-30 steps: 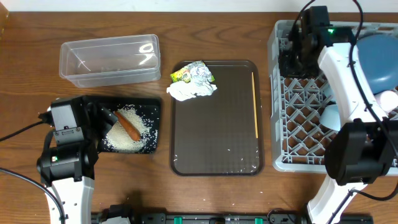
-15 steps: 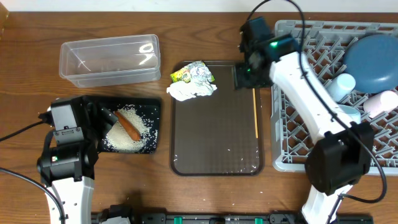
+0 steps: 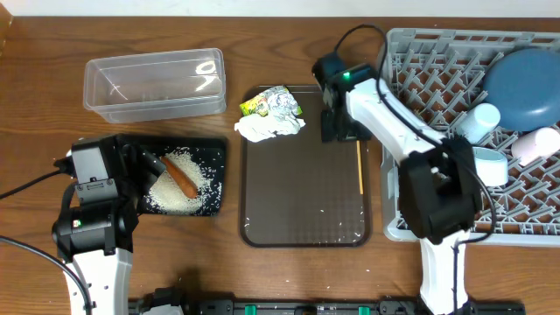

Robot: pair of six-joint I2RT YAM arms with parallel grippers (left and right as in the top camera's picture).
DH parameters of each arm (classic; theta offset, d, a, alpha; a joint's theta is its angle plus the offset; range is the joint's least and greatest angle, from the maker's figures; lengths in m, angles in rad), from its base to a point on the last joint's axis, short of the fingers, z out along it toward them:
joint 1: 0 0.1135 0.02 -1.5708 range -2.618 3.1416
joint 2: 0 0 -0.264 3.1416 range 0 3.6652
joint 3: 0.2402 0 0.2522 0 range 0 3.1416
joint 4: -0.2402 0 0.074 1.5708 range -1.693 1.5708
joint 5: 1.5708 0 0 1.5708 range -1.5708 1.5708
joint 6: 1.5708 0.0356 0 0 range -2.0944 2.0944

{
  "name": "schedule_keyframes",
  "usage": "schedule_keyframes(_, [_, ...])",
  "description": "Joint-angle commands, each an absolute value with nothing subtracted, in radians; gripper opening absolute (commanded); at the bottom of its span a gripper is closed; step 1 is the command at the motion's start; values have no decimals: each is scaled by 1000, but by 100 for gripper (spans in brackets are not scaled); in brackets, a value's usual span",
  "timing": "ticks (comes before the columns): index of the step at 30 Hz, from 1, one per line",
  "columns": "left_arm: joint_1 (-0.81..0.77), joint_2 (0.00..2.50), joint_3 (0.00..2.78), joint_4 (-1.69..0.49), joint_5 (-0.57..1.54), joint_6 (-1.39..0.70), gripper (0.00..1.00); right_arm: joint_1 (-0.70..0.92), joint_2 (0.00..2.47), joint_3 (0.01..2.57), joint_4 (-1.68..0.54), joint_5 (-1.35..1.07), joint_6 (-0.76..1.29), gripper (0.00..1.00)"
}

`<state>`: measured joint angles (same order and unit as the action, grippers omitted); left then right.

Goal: Sort waste into correct bins and load items into the dishwasher rack
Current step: 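Return the right gripper to the tray and grasp the second chopstick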

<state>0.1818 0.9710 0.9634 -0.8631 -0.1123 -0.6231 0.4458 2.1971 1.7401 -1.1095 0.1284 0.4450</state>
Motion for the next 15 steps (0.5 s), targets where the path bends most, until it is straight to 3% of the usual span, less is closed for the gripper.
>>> schedule_keyframes(1, [185,973,964,-863,-132,-610,99,446,2225,1738,-1111,137,467,61])
schedule_keyframes(15, [185,973,964,-863,-132,-610,99,420,2237,1707,-1102,129,474,63])
